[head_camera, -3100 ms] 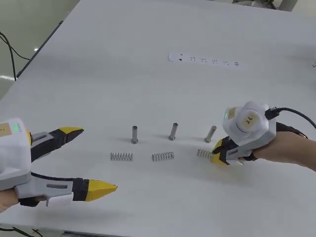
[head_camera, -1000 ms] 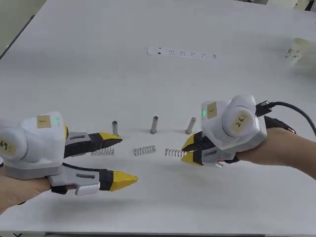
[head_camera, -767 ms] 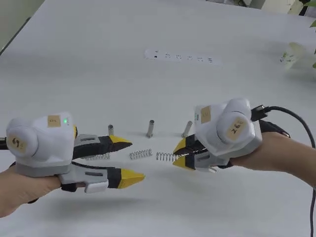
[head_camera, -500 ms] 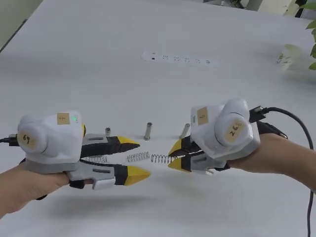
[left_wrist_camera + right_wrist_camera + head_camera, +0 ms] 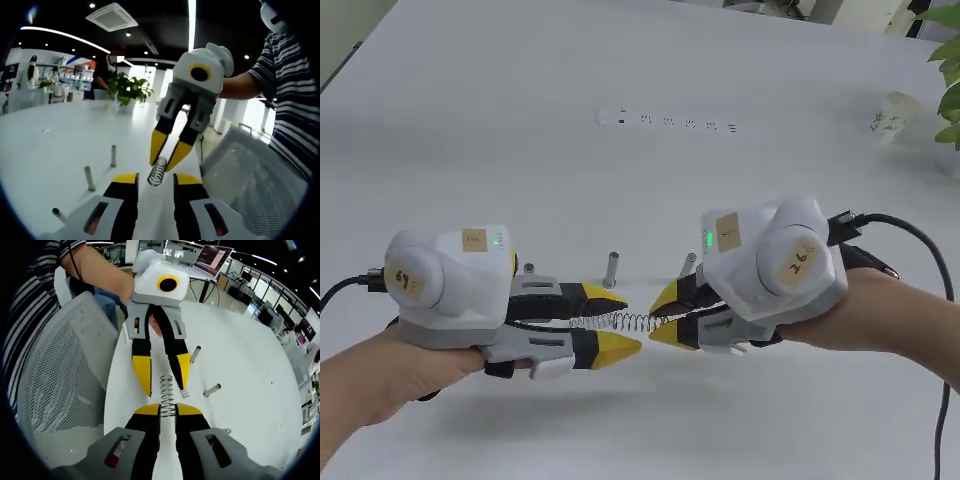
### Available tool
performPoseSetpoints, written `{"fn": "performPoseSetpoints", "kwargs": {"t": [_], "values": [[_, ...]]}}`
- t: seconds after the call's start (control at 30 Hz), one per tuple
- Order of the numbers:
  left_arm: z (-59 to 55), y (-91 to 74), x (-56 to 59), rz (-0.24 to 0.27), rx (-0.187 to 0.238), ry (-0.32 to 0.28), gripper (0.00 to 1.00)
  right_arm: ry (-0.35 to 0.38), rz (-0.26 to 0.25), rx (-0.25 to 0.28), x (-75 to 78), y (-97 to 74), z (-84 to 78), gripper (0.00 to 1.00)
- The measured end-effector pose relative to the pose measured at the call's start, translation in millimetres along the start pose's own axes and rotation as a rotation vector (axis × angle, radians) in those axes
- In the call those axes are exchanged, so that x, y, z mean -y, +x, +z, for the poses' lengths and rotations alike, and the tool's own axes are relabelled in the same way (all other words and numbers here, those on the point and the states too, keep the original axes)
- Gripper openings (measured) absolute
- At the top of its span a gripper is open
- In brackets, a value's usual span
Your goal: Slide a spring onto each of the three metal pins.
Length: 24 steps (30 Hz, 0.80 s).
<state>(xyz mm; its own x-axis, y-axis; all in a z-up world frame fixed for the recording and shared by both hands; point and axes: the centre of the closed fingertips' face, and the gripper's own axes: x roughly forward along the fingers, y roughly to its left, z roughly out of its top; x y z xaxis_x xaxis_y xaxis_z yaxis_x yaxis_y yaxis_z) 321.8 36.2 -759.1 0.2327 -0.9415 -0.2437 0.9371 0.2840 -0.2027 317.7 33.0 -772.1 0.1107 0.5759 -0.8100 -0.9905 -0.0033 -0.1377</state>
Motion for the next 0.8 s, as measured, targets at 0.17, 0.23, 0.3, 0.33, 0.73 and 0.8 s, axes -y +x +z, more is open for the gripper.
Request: {"fn": "performPoseSetpoints", "kwargs": {"t": [0.17,0.23,0.3,0.33,0.73,0.8], "values": [[-0.3,0.4,2.5,-0.008,-0.001,0.003,0.13,-0.013,0.002,-0.003,-0.9,0.2,-0.8,0.08],[0.5,0.7,3.4,-0.005,0.0,0.015,0.13,-0.022,0.003,-0.005,-1.5,0.2,-1.0,0.08],[-0.1,1.1,3.4,-0.002,-0.004,0.025,0.11,-0.022,0.006,-0.001,-2.2,0.1,-0.4,0.08],[0.2,1.1,3.1,-0.001,-0.002,0.026,0.1,-0.022,0.006,-0.003,-2.3,0.0,-0.5,0.08],[2.9,1.6,8.1,-0.025,-0.001,0.047,0.02,-0.023,0.002,0.012,-4.5,-3.7,-0.7,0.08],[2.7,1.3,9.6,-0.036,-0.004,0.044,0.02,-0.024,0.005,0.015,-6.1,-3.5,-0.6,0.08]]}}
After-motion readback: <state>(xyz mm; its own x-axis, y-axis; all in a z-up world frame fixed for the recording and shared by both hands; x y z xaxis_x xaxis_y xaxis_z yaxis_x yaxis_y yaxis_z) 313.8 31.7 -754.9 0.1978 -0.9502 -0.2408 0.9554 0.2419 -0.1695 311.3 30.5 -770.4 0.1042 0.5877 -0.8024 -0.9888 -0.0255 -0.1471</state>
